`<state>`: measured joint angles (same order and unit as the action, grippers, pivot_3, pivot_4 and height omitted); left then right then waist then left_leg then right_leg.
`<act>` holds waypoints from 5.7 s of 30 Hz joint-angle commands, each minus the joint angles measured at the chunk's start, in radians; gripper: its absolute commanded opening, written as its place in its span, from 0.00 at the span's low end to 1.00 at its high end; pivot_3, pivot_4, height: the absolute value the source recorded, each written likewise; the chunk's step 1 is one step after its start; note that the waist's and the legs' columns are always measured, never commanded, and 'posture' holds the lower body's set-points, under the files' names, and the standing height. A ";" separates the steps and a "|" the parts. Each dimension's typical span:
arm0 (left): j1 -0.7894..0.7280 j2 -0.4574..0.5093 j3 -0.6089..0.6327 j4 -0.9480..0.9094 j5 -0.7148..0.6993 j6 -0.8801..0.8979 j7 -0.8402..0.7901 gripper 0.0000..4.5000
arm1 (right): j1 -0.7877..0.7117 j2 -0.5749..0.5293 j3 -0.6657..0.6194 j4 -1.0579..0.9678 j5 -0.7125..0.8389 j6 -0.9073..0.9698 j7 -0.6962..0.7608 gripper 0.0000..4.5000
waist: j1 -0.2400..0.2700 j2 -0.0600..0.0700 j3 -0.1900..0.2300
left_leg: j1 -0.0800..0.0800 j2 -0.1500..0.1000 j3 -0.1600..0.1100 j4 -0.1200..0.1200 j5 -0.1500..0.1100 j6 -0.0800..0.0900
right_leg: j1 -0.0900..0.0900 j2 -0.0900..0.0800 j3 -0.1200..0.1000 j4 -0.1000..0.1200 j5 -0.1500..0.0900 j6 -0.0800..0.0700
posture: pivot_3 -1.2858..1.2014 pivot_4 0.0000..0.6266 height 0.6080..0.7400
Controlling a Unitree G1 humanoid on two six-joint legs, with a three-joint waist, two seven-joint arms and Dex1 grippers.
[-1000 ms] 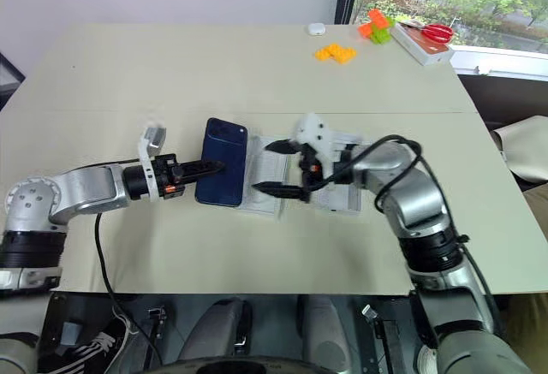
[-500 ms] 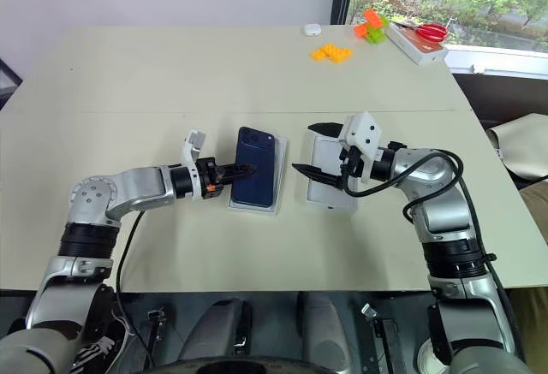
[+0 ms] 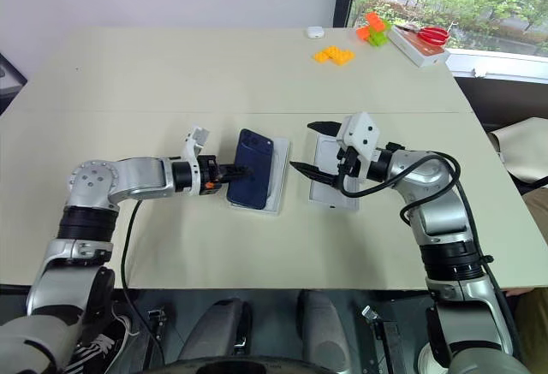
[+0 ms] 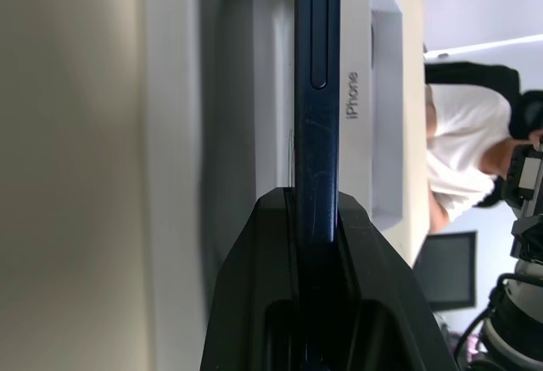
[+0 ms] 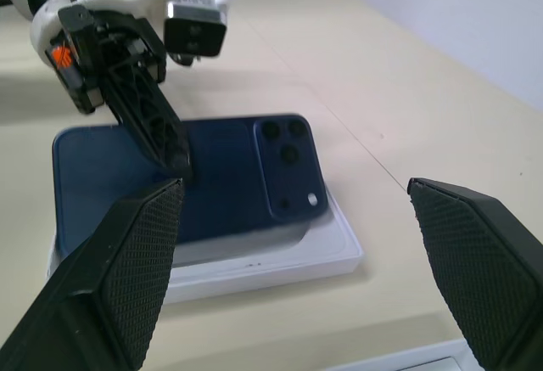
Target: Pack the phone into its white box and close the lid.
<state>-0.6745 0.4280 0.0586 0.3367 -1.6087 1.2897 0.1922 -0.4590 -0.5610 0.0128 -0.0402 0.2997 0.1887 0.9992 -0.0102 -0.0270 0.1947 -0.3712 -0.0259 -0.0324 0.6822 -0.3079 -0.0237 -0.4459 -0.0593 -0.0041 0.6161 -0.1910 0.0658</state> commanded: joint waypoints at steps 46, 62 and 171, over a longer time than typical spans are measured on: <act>-0.183 -0.029 0.224 -0.035 0.133 0.325 0.039 0.99 | -0.044 0.006 0.019 0.013 -0.008 -0.060 -0.019 1.00 | -0.003 0.000 0.000 | 0.003 0.001 0.000 0.000 0.000 -0.001 | 0.002 0.001 0.000 -0.001 0.001 0.001 | 0.52 0.24 1.00; -0.149 0.144 0.163 -0.177 0.002 0.249 0.023 0.99 | -0.062 0.048 0.032 0.013 0.014 -0.032 -0.033 1.00 | -0.002 0.000 0.000 | 0.003 0.001 0.000 0.000 0.000 -0.001 | 0.002 0.000 0.000 -0.001 0.001 0.001 | 0.52 0.24 1.00; 0.193 0.075 -0.239 -0.493 1.115 -0.264 -0.968 0.01 | 0.077 -0.066 0.268 -0.022 -0.427 -0.202 -0.128 0.00 | 0.000 0.001 0.001 | 0.000 0.001 0.001 0.000 -0.004 0.006 | 0.002 0.000 0.000 -0.005 0.000 0.001 | 0.52 0.24 1.00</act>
<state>-0.4813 0.5110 -0.1548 -0.1183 -0.4716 1.0230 -0.7571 -0.3909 -0.6152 0.2928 -0.0038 -0.1563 -0.0048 0.8523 -0.0097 -0.0257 0.1952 -0.3713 -0.0249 -0.0311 0.6827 -0.3115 -0.0177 -0.4438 -0.0590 -0.0043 0.6115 -0.1910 0.0671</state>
